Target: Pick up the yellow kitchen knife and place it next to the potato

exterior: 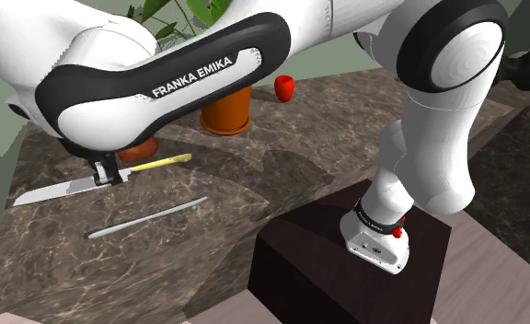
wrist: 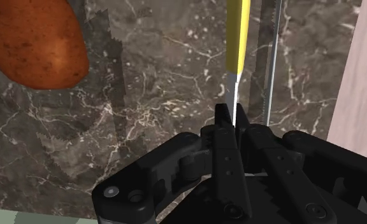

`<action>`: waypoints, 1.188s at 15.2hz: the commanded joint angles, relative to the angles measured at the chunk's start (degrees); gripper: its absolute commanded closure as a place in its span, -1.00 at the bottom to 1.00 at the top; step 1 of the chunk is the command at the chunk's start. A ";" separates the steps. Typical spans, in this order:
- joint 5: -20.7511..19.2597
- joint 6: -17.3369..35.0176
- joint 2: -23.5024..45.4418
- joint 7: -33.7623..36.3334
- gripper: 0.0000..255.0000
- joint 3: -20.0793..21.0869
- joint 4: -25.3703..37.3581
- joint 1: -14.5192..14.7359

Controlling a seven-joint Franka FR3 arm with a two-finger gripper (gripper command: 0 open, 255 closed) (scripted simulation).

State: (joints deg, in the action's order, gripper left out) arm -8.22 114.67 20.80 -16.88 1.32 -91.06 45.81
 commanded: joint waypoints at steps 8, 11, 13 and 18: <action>-0.44 6.07 2.12 0.80 1.00 -0.14 -3.97 -0.04; -0.61 8.00 2.98 1.08 1.00 -0.20 -5.05 -0.04; -0.73 9.27 3.61 1.27 1.00 -0.24 -5.70 -0.03; -0.92 11.14 4.62 1.57 1.00 -0.32 -6.57 -0.02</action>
State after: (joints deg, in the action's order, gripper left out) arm -9.13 125.70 25.35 -15.34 1.01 -97.62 45.79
